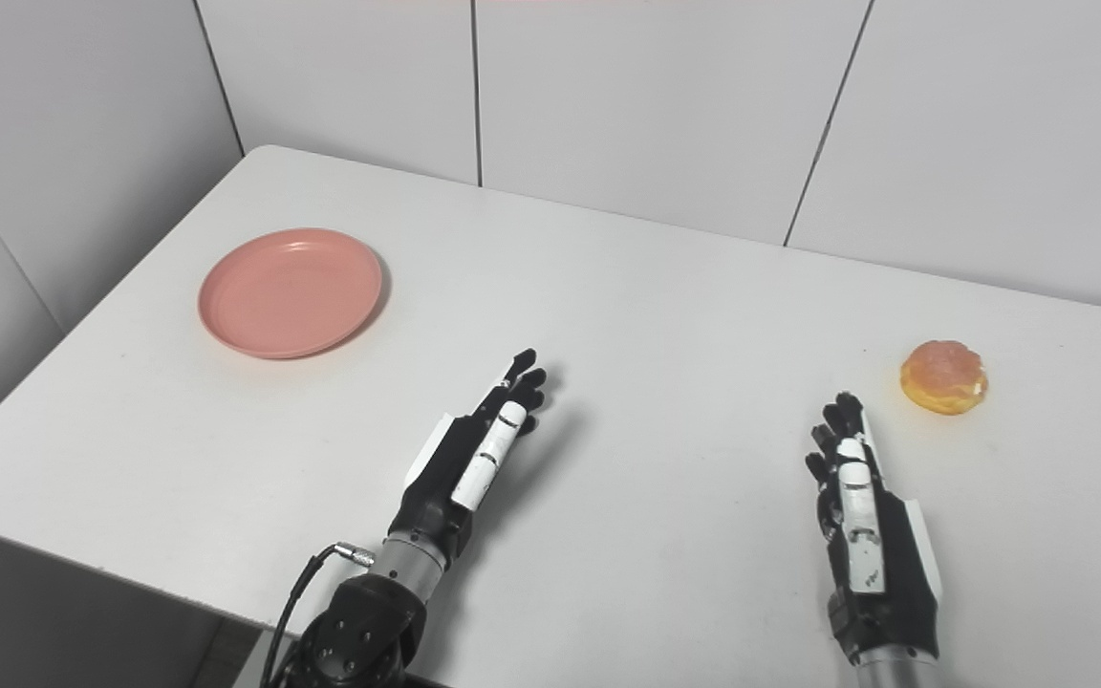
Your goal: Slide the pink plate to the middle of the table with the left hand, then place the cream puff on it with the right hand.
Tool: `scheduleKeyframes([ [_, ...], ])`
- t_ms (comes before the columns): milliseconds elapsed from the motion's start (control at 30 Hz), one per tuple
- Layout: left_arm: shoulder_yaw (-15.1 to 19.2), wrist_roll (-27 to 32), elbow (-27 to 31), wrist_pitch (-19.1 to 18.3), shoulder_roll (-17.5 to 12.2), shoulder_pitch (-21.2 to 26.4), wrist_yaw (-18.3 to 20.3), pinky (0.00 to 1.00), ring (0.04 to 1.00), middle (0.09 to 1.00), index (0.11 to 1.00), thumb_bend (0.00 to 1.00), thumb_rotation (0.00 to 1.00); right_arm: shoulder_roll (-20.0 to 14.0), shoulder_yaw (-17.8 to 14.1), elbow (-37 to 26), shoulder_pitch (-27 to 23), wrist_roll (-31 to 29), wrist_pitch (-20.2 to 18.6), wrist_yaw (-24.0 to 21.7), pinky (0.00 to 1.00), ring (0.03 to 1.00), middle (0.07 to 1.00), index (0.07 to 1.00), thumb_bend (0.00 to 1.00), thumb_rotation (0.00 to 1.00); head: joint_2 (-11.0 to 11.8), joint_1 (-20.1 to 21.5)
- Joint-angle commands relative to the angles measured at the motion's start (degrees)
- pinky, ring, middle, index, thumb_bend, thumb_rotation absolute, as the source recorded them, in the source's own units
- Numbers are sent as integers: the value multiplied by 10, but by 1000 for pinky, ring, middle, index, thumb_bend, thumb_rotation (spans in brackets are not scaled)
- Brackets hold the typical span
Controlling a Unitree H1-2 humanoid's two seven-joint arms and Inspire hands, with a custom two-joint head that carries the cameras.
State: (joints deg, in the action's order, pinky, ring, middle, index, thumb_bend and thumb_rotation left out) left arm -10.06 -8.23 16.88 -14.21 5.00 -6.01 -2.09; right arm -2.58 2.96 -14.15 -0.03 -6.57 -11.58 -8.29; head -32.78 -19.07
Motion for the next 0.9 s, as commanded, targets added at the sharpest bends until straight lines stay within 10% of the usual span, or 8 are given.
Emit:
scheduleKeyframes([
  [0,-1,-3,6,17,8,-14,-6,941,951,964,955,474,1000,1,-3,-13,-10,-6,26,-1,1000,1000,1000,1000,160,1000,1,-2],
  [867,-8,-12,-3,25,9,-14,-14,924,943,960,956,472,1000,3,-3,-12,-8,-13,23,0,1000,1000,1000,1000,137,1000,19,-9],
])
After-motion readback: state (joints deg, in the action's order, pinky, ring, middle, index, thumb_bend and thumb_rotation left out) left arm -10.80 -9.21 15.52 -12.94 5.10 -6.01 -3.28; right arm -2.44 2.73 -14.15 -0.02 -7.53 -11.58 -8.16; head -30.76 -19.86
